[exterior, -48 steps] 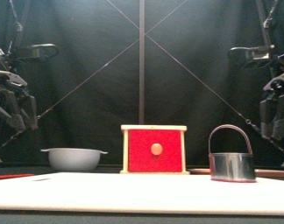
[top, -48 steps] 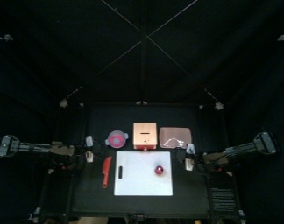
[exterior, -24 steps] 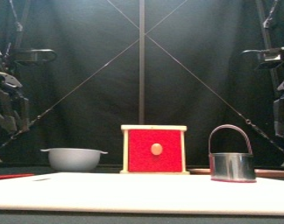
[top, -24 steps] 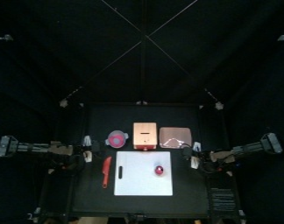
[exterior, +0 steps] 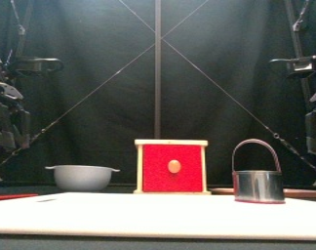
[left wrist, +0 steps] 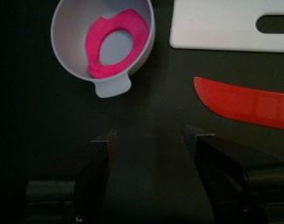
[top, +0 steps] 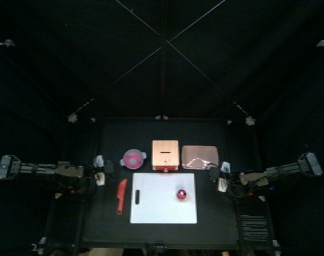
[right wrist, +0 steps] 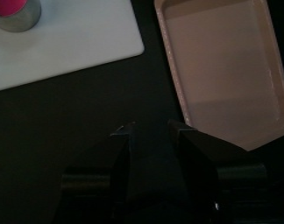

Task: Get the cutter from the drawer then cut the dough then place the extra dough in the bowl
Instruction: Place the extra dough in the bowl

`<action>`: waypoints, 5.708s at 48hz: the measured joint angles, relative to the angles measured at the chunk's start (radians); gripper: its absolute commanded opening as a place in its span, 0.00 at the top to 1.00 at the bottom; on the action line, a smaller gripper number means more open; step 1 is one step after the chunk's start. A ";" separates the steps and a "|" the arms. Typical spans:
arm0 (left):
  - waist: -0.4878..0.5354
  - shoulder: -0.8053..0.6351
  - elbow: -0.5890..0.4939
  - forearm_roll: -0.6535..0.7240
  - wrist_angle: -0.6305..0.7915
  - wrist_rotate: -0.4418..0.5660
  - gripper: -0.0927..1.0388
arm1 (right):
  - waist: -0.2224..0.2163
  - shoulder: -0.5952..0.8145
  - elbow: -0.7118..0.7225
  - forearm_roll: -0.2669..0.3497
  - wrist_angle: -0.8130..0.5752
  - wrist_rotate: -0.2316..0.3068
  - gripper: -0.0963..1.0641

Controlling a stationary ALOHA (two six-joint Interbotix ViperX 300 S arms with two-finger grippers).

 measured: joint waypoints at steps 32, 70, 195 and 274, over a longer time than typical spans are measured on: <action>0.018 0.084 -0.002 0.000 0.008 0.000 0.08 | -0.025 0.000 -0.002 0.000 0.000 -0.002 0.27; 0.018 0.086 0.000 0.000 0.008 0.000 0.08 | -0.025 0.000 -0.002 0.000 0.000 0.000 0.27; 0.018 0.086 0.000 -0.002 0.009 0.000 0.08 | -0.025 0.000 0.000 0.000 0.000 0.000 0.27; 0.017 0.086 0.000 -0.002 0.008 0.000 0.08 | -0.025 0.000 0.000 0.000 0.000 -0.002 0.27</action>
